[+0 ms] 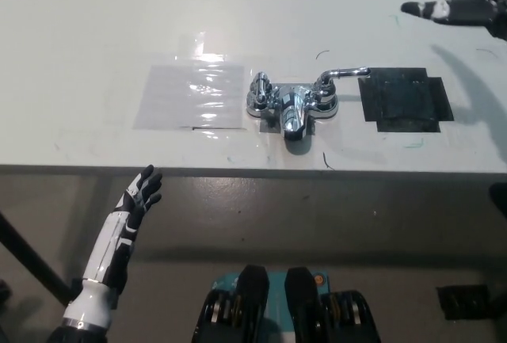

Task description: The faucet is at the center of the desk and the robot turn off the faucet by turning the right faucet handle using the right hand

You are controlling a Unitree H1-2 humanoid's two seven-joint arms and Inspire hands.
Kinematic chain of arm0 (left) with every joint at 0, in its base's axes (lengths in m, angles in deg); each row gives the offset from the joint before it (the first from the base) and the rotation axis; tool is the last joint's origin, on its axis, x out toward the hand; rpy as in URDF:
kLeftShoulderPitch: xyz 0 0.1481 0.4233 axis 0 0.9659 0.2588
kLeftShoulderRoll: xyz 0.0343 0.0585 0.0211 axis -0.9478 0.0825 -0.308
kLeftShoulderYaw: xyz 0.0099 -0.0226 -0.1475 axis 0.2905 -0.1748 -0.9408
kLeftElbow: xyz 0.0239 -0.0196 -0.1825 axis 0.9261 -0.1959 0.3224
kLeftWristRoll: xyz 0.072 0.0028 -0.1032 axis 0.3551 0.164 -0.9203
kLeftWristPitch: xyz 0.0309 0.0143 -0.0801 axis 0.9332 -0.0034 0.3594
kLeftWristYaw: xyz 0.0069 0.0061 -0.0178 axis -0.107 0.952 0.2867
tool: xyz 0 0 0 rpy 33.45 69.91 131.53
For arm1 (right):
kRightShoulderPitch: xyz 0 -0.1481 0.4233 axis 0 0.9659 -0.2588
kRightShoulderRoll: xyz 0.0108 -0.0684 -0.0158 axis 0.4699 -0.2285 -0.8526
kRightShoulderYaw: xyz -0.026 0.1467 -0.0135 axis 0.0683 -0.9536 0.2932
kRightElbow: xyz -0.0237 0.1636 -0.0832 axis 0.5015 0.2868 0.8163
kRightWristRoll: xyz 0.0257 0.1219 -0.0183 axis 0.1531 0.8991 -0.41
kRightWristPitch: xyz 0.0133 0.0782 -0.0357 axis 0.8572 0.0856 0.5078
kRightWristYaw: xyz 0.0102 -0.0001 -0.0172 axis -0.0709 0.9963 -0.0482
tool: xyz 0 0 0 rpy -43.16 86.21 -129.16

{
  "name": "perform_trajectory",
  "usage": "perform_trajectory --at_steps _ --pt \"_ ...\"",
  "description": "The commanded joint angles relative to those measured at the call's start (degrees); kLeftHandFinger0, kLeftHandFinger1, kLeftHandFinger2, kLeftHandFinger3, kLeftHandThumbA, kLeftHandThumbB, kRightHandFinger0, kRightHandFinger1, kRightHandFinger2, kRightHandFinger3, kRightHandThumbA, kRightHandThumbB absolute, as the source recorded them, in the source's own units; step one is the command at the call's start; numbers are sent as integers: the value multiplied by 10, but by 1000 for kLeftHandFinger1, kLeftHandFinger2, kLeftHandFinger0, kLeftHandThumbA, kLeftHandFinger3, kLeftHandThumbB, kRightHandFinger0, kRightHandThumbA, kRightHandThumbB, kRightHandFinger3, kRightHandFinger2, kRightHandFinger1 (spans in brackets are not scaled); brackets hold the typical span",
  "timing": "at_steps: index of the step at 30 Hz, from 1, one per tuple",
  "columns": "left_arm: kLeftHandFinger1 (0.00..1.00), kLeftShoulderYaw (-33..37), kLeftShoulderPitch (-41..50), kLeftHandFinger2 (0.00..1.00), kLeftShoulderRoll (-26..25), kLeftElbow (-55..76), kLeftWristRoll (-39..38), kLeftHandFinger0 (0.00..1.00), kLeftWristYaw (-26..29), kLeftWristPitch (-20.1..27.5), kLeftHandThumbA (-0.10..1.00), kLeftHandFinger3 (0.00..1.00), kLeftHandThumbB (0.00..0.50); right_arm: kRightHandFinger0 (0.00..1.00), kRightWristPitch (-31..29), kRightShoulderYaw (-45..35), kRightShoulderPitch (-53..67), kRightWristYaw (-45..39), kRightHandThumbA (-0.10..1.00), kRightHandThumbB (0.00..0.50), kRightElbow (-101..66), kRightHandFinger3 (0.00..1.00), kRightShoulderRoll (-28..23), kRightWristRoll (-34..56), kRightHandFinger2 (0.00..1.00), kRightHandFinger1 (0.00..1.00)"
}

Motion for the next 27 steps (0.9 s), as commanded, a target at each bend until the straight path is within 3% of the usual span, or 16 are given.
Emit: perform_trajectory --at_steps 1,11,14,18,20,27 --pt "1000 4 -7 1000 -3 27 2 1000 -6 15 979 1000 249 1000 20 8 -118 -110 1000 368 136 1000 -6 20 1000 1000" --pt "1000 8 -6 1000 -3 26 -2 1000 -9 11 978 1000 256 1000 -9 48 -205 -129 1000 387 322 1000 18 -36 1000 1000" --pt "1000 9 -6 1000 -3 26 3 1000 -7 12 977 1000 248 1000 -10 53 -210 -127 1000 359 339 1000 26 -40 1000 1000" --pt "1000 10 -6 1000 -3 28 5 1000 -6 8 986 1000 269 1000 -12 67 -213 -126 1000 382 359 1000 39 -59 1000 1000" --pt "1000 11 -7 1000 -4 25 6 1000 -7 11 989 1000 268 1000 -19 70 -211 -128 1000 353 365 1000 46 -64 1000 1000" --pt "1000 12 -8 1000 -3 27 6 1000 -6 5 993 1000 278 1000 -21 79 -200 -123 1000 368 371 1000 64 -79 1000 1000"
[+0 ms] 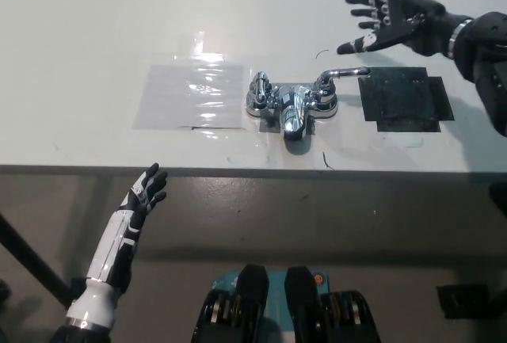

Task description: The faucet is at the center of the desk and the robot turn off the faucet by turning the right faucet handle using the right hand

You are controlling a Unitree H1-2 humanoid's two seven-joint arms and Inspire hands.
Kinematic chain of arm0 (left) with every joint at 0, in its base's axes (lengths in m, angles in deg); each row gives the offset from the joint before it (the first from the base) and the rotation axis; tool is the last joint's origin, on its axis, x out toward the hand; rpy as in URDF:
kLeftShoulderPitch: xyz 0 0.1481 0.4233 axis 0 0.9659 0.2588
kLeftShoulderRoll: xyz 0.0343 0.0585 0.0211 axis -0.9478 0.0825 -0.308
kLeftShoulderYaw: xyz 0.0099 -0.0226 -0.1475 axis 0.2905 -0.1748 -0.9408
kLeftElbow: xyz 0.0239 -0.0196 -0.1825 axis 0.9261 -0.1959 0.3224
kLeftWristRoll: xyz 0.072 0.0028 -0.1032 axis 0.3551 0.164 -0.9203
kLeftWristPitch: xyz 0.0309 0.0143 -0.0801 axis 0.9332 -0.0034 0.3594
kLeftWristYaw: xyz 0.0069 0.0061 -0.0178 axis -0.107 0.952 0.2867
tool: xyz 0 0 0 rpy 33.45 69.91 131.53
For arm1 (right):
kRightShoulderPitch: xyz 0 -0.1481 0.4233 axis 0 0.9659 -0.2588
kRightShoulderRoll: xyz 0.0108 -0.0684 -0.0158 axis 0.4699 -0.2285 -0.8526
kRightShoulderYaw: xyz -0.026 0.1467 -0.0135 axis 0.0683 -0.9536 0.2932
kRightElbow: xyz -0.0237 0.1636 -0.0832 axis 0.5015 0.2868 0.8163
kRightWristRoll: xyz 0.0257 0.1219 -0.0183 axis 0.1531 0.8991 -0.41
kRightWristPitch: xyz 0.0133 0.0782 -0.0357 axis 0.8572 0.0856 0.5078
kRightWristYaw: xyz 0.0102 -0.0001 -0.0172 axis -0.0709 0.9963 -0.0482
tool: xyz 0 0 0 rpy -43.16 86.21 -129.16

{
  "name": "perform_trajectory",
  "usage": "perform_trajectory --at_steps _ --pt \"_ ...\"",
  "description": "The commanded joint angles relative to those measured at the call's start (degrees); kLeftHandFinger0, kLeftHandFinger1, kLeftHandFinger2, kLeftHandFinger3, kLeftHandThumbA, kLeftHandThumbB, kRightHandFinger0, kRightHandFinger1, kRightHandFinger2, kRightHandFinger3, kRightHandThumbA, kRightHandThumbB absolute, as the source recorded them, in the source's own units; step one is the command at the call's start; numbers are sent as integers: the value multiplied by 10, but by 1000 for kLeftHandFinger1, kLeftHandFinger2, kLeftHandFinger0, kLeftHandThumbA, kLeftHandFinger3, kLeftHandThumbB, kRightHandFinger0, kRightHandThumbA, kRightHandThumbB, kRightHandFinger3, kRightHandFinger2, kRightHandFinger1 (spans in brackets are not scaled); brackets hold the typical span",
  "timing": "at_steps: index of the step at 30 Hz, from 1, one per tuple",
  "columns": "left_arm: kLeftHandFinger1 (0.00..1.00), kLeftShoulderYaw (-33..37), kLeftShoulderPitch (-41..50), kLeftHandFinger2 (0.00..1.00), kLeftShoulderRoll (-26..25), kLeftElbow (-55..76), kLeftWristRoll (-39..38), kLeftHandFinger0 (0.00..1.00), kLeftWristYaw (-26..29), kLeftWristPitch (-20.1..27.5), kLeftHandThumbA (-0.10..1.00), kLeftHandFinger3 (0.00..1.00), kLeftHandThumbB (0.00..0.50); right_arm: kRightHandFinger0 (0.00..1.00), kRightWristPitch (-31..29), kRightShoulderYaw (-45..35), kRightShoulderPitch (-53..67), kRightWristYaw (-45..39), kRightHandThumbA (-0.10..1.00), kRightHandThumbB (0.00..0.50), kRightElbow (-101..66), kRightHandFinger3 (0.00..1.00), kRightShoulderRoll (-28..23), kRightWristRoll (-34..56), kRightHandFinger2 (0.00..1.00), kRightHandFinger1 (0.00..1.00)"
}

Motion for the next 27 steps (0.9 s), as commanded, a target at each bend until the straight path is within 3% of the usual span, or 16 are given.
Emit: perform_trajectory --at_steps 1,4,7,11,19,23,27 --pt "1000 5 -8 1000 -4 16 7 1000 -5 7 995 1000 276 1000 -27 10 -32 -5 1000 376 1 1000 8 -25 1000 1000" --pt "1000 6 -8 1000 -6 15 9 1000 -6 11 998 1000 263 1000 -26 24 -28 0 1000 400 7 1000 11 -41 1000 1000" --pt "1000 7 -7 1000 -7 16 9 1000 -7 12 1000 1000 263 1000 -28 29 -25 3 1000 385 10 1000 13 -47 1000 1000" --pt "1000 8 -8 1000 -7 16 8 1000 -8 11 994 1000 267 1000 -34 30 -22 7 1000 406 14 1000 13 -53 1000 1000" --pt "1000 10 -6 1000 -8 10 13 1000 -6 13 999 1000 276 1000 -41 36 -7 18 1000 376 19 1000 13 -73 1000 1000" --pt "1000 9 -5 1000 -7 12 12 1000 -5 12 993 1000 279 1000 -42 37 0 26 1000 405 25 1000 11 -79 1000 1000" --pt "1000 11 -5 1000 -8 11 15 1000 -5 15 995 1000 273 1000 -48 37 5 26 1000 389 26 1000 8 -84 1000 1000"
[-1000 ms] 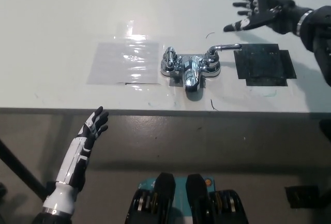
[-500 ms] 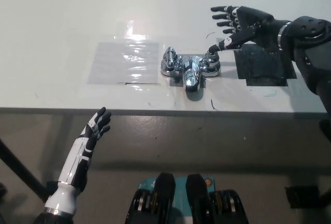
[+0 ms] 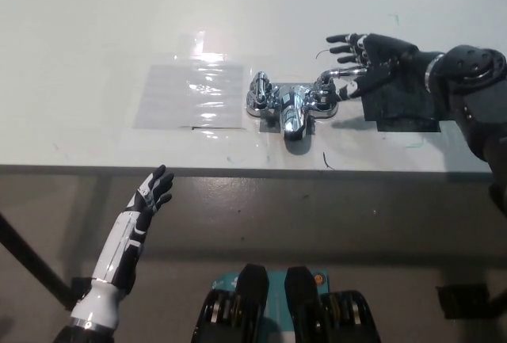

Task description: The faucet is at the center of the desk and the robot turn off the faucet by turning the right faucet handle using the right hand

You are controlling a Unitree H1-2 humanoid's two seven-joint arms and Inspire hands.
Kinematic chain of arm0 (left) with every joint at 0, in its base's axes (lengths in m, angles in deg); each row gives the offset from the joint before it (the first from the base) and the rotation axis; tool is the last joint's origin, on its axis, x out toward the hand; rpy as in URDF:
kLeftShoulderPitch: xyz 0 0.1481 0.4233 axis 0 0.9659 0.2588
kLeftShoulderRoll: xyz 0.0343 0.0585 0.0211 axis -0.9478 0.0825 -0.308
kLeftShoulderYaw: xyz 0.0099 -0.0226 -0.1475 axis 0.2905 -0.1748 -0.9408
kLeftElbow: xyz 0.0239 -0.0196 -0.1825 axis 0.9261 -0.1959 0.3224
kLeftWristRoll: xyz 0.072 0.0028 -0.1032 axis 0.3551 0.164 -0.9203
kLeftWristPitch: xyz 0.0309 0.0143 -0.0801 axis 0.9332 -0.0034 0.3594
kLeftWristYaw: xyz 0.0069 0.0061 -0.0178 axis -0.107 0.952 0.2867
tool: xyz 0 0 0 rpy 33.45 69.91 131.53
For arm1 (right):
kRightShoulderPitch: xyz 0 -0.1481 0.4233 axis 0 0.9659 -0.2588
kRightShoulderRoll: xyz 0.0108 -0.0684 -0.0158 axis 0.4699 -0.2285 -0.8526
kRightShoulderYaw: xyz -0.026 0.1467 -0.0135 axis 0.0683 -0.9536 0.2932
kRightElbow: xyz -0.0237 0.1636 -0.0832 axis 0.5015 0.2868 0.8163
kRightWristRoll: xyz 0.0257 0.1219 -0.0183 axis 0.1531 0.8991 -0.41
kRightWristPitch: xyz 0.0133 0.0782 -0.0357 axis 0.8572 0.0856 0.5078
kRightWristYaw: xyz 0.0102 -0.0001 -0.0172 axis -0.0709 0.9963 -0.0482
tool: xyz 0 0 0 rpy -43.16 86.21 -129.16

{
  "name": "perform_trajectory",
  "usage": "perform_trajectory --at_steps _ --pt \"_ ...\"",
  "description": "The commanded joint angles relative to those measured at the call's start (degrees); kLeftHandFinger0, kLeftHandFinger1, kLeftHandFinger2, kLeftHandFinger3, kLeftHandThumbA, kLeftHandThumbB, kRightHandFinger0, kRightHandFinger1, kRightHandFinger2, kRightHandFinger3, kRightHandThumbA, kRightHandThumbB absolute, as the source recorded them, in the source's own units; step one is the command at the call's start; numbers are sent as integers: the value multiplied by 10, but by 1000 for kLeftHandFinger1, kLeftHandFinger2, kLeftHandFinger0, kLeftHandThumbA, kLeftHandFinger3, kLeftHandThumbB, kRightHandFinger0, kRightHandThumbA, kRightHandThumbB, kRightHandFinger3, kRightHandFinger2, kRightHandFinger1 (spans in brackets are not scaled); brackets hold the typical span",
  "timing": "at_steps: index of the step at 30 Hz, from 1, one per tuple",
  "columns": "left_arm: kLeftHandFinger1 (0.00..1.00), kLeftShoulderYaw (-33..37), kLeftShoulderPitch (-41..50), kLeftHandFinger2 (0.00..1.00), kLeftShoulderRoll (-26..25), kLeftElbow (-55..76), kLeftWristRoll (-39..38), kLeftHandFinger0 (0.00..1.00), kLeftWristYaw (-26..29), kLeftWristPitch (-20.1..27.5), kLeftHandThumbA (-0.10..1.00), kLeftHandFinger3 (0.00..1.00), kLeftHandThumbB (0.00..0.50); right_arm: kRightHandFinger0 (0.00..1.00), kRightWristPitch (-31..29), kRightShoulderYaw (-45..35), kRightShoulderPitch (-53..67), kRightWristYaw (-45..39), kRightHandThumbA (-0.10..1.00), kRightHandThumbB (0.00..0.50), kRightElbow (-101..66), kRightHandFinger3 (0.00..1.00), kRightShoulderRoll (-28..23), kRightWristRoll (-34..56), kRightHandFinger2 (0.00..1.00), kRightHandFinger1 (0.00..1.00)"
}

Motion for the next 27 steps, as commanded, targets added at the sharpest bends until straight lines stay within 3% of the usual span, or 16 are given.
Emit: perform_trajectory --at_steps 1,10,27 --pt "1000 2 -5 1000 -8 12 5 1000 -6 14 995 1000 272 1000 -32 1 -19 14 1000 381 -2 1000 -14 -13 1000 1000" --pt "1000 3 -6 1000 -8 10 13 1000 -3 15 1000 1000 285 1000 -35 -5 -9 5 1000 391 0 1000 -18 -13 1000 1000" --pt "1000 4 -7 1000 -11 11 17 1000 -4 13 977 1000 264 1000 -10 -67 -12 -63 1000 448 -20 1000 10 31 1000 1000"
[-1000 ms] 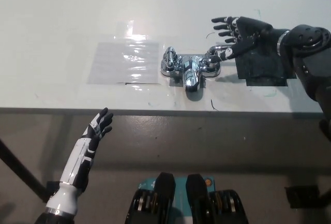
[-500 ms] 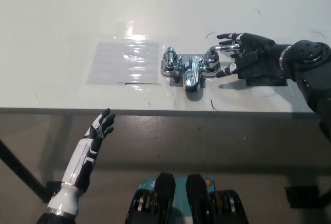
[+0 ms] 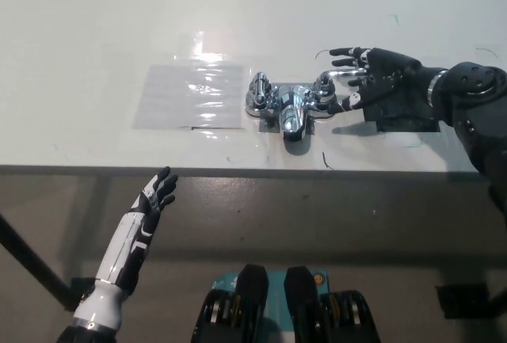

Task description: The faucet is at the center of the desk and the robot turn off the faucet by turning the right faucet handle using the right hand

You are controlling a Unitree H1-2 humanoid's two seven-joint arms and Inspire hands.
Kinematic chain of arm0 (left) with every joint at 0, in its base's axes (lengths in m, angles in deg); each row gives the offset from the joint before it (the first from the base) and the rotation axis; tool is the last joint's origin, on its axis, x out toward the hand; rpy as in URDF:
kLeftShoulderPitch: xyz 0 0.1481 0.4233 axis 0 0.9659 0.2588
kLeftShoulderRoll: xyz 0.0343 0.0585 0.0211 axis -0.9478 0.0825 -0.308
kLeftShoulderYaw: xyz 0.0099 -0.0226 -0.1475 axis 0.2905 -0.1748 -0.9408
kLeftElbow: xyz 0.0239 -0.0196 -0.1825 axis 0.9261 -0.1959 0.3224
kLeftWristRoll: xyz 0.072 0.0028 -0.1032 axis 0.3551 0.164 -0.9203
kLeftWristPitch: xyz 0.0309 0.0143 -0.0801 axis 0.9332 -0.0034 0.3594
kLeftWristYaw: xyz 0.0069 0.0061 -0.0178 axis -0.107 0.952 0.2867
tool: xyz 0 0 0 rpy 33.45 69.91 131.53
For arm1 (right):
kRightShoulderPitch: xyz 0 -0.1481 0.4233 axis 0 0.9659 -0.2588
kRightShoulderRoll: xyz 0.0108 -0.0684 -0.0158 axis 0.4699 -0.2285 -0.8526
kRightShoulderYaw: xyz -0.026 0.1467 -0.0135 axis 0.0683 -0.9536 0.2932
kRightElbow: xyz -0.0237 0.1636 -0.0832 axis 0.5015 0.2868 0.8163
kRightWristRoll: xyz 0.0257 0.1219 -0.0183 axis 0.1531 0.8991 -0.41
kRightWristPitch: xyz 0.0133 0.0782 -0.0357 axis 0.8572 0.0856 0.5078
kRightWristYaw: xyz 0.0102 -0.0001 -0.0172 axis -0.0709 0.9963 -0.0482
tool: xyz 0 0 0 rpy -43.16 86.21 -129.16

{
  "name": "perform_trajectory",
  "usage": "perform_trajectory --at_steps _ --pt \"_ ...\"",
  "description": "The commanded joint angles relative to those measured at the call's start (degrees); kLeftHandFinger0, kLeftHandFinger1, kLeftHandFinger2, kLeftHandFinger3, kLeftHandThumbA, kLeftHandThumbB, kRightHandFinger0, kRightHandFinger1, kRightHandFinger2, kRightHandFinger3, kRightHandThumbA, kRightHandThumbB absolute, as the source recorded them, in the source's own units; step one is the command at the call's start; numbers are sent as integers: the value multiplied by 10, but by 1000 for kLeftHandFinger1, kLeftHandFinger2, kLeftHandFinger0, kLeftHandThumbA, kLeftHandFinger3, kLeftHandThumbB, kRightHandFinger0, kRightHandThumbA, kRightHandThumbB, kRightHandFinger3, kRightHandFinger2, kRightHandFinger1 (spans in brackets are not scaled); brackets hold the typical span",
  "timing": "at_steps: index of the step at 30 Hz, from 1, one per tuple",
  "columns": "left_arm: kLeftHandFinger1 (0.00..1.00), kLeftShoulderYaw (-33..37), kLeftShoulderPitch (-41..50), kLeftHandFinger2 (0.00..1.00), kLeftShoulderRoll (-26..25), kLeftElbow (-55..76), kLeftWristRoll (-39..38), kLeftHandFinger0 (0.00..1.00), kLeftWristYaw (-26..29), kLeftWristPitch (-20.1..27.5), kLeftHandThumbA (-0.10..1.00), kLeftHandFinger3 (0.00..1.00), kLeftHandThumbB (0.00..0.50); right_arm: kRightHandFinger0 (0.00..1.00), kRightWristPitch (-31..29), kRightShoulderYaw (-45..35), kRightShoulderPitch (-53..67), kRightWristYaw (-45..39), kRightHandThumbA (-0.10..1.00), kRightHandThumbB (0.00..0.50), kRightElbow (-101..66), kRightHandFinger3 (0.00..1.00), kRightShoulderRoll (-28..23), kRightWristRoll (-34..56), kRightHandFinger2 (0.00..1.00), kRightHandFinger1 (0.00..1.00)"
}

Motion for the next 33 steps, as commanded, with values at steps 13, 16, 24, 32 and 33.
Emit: perform_trajectory --at_steps 13,16,24,32,33 --pt "1000 -2 -7 1000 -11 15 7 1000 -4 10 952 1000 263 1000 4 -46 -15 -69 1000 422 -48 1000 30 41 1000 1000" --pt "1000 -3 -8 1000 -12 15 7 1000 -3 8 953 1000 264 1000 0 -47 -12 -74 1000 425 -46 1000 32 41 1000 1000" --pt "1000 -2 -11 1000 -14 12 12 1000 -3 13 949 1000 251 1000 0 -64 19 -80 1000 425 -63 1000 47 56 1000 1000" --pt "1000 -2 -9 1000 -13 16 16 1000 -1 11 935 1000 252 1000 11 -84 74 -67 1000 417 -130 1000 69 80 1000 1000" --pt "1000 -2 -10 1000 -13 16 21 1000 1 11 935 1000 251 1000 14 -86 87 -52 1000 390 -152 1000 74 81 1000 1000"
